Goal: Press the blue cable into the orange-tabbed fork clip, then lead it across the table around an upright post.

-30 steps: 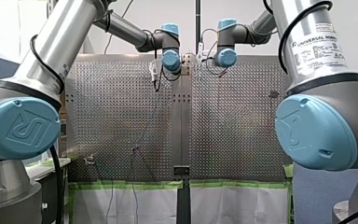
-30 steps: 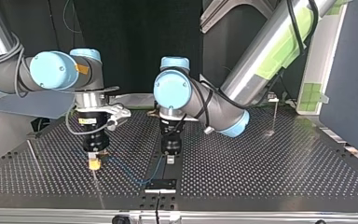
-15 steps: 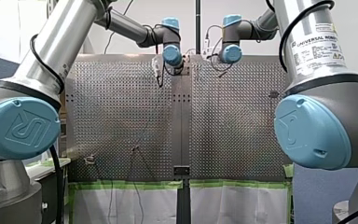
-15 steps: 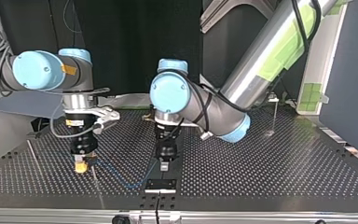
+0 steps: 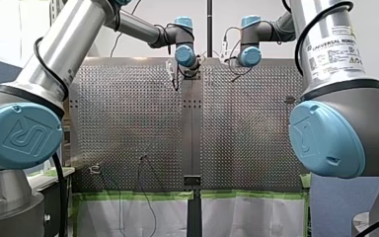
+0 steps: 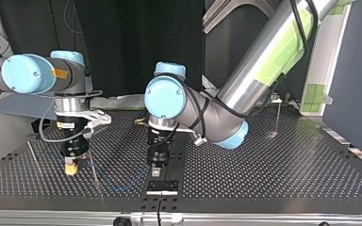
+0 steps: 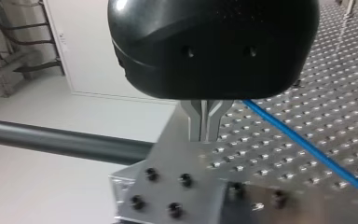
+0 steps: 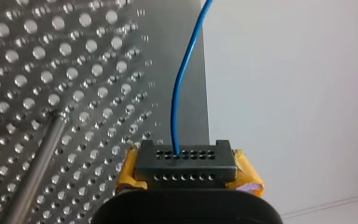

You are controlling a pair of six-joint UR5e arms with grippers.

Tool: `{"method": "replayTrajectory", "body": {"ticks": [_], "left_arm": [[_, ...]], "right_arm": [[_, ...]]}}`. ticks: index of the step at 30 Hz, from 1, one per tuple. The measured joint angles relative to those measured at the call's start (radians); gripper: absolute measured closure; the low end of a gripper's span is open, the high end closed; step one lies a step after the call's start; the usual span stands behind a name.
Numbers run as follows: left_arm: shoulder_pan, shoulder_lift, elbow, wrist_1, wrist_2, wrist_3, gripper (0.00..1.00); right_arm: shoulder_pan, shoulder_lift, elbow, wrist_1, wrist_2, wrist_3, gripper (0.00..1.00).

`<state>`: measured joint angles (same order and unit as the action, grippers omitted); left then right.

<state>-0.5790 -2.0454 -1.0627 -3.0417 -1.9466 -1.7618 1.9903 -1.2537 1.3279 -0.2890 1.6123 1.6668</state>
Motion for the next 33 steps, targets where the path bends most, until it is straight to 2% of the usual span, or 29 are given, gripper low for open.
{"method": "replayTrajectory", "body": {"ticks": [7, 16, 21, 33], "left_arm": [[-0.014, -0.025, 0.062, -0.022, 0.008, -0.030, 1.00], [-0.041, -0.079, 0.143, -0.064, 0.013, -0.060, 1.00], [-0.053, -0.110, 0.181, -0.072, 0.013, -0.066, 1.00], [-0.063, -0.139, 0.208, -0.074, 0.023, -0.076, 1.00]], "right_arm": [[-0.023, -0.004, 0.000, 0.011, -0.003, 0.001, 1.00], [-0.051, -0.008, 0.000, 0.013, -0.012, 0.015, 1.00], [-0.077, -0.009, 0.000, 0.018, -0.013, 0.015, 1.00], [-0.124, -0.008, 0.000, 0.021, -0.020, 0.018, 1.00]]}}
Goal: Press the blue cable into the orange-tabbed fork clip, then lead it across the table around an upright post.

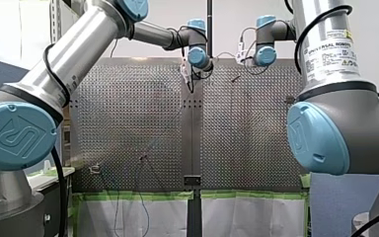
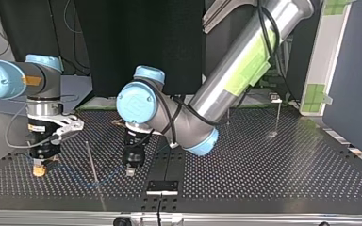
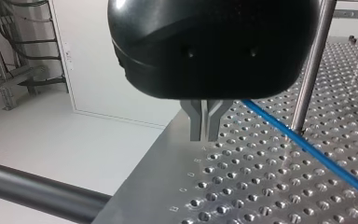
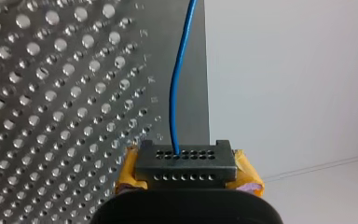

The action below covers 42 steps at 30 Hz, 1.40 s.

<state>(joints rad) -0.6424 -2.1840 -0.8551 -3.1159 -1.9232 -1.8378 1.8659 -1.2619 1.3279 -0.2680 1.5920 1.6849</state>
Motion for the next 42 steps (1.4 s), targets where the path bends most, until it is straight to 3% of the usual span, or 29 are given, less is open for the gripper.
{"method": "replayTrajectory", "body": {"ticks": [12, 20, 31, 42], "left_arm": [[-0.018, -0.094, 0.057, -0.024, 0.001, -0.008, 1.00], [-0.021, -0.105, 0.056, -0.020, 0.003, -0.010, 1.00], [-0.020, -0.144, 0.053, -0.017, 0.007, -0.011, 1.00], [-0.022, -0.148, 0.046, -0.019, 0.005, -0.010, 1.00]], "right_arm": [[-0.045, 0.003, 0.000, 0.007, -0.018, 0.002, 1.00], [-0.069, 0.019, 0.001, 0.007, -0.024, 0.003, 1.00], [-0.081, 0.043, 0.014, 0.007, -0.024, 0.000, 1.00], [-0.083, 0.058, 0.061, 0.000, -0.022, -0.002, 1.00]]}}
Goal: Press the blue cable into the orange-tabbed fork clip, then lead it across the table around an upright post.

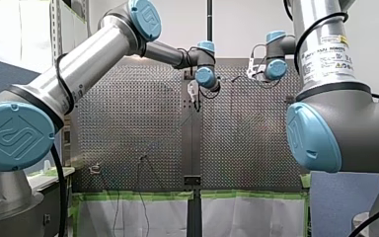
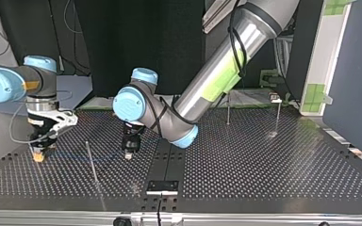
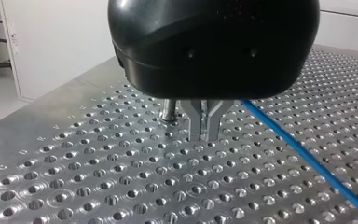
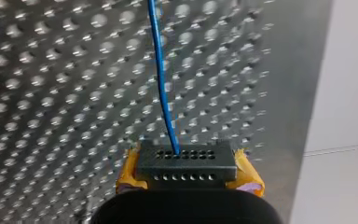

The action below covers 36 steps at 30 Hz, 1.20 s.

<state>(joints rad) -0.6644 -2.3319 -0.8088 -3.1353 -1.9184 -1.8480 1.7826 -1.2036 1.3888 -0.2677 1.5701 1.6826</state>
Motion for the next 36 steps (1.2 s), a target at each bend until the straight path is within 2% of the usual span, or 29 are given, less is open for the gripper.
{"method": "replayTrajectory", "body": {"ticks": [3, 4, 5, 6, 7, 8, 9, 11, 12, 13, 19, 28, 36], "left_arm": [[0.000, 0.000, -0.005, -0.002, -0.014, 0.003, 1.00], [0.000, 0.000, -0.007, -0.002, -0.017, 0.005, 0.80], [0.000, 0.000, -0.009, -0.002, -0.020, 0.007, 0.70], [0.000, 0.000, -0.013, -0.004, -0.022, 0.011, 0.70], [0.000, 0.000, -0.016, -0.004, -0.023, 0.014, 0.55], [0.000, 0.000, -0.019, -0.004, -0.023, 0.016, 0.46], [0.000, 0.000, -0.022, -0.005, -0.023, 0.018, 0.46], [0.000, 0.000, -0.028, -0.004, -0.023, 0.022, 0.10], [0.000, 0.000, -0.032, -0.004, -0.023, 0.025, 0.10], [0.000, 0.000, -0.034, -0.005, -0.024, 0.027, 0.00], [0.000, 0.000, -0.040, -0.007, -0.027, 0.033, 0.00], [0.000, 0.000, -0.040, -0.010, -0.030, 0.032, 0.00], [0.000, 0.000, -0.040, -0.010, -0.032, 0.033, 0.00]], "right_arm": [[0.000, 0.001, 0.014, -0.002, 0.001, 0.001, 1.00], [0.001, 0.001, 0.018, -0.003, 0.002, 0.001, 1.00], [0.001, 0.001, 0.025, -0.005, 0.003, 0.001, 1.00], [0.001, 0.001, 0.032, -0.006, 0.006, 0.001, 1.00], [0.001, 0.001, 0.039, -0.007, 0.007, 0.001, 1.00], [0.001, 0.001, 0.047, -0.009, 0.008, 0.001, 1.00], [0.002, 0.002, 0.053, -0.011, 0.009, 0.000, 1.00], [0.003, 0.002, 0.066, -0.014, 0.011, 0.000, 1.00], [0.004, 0.003, 0.071, -0.016, 0.011, 0.000, 1.00], [0.004, 0.003, 0.076, -0.017, 0.012, -0.001, 1.00], [0.006, 0.008, 0.101, -0.033, 0.014, 0.000, 1.00], [0.014, 0.058, 0.128, -0.051, 0.021, 0.000, 1.00], [0.009, 0.074, 0.168, -0.101, 0.045, 0.007, 1.00]]}}
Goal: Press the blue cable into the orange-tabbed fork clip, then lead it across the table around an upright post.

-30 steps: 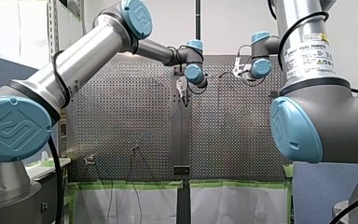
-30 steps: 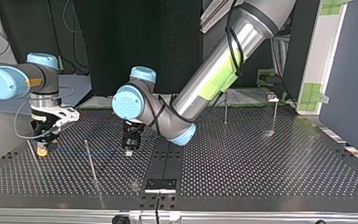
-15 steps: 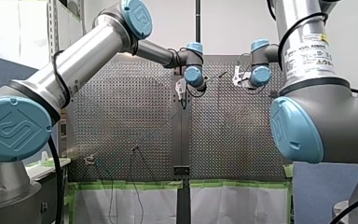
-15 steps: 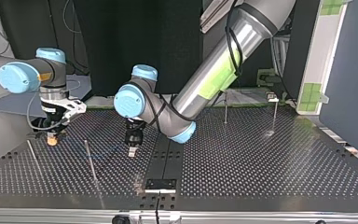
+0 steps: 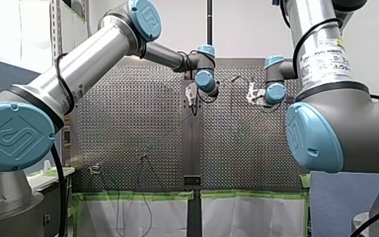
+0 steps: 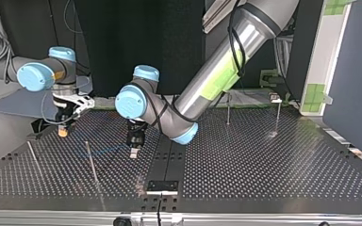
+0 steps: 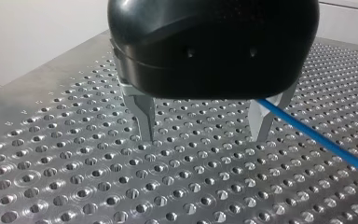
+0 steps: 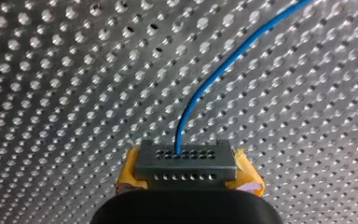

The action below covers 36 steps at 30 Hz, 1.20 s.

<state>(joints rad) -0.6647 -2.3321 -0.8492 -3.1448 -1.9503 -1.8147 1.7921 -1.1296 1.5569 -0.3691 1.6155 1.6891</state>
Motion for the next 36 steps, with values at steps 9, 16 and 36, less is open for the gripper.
{"method": "replayTrajectory", "body": {"ticks": [9, 16, 36], "left_arm": [[0.000, 0.000, 0.000, 0.000, 0.000, 0.000, 0.00], [0.000, 0.000, 0.000, 0.000, 0.000, 0.000, 0.00], [0.000, 0.000, 0.000, -0.006, -0.009, 0.007, 0.00]], "right_arm": [[-0.001, 0.036, 0.069, -0.069, 0.039, 0.001, 1.00], [-0.002, 0.072, 0.111, -0.105, 0.079, 0.000, 1.00], [-0.023, 0.098, 0.290, -0.290, 0.139, -0.015, 1.00]]}}
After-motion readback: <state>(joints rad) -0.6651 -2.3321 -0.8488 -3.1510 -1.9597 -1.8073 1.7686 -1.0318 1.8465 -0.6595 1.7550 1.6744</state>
